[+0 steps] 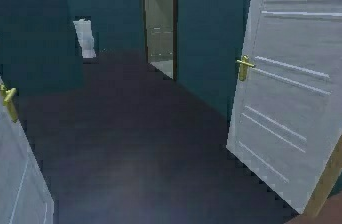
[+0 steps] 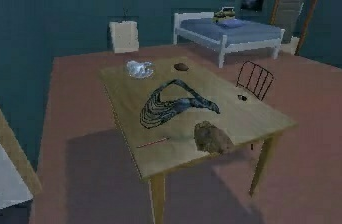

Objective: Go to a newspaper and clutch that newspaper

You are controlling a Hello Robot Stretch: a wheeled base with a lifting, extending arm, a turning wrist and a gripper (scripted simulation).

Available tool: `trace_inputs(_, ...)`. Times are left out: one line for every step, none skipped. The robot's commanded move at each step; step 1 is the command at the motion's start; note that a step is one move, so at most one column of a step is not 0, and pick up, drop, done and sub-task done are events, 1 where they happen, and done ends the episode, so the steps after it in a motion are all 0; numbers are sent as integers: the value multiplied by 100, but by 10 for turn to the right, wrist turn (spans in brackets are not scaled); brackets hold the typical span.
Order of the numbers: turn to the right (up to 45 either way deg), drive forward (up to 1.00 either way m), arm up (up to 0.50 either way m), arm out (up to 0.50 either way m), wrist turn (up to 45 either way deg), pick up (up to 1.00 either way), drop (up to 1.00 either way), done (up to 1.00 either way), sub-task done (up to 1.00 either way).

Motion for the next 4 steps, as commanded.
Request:
trace_inputs(-90, 0, 0, 0, 0, 0, 0, 0, 0)
trace_inputs(0, 100, 0, 0, 0, 0, 0, 0, 0)
trace_inputs(0, 100, 0, 0, 0, 0, 0, 0, 0)
trace_inputs(0, 100, 0, 0, 0, 0, 0, 0, 0)
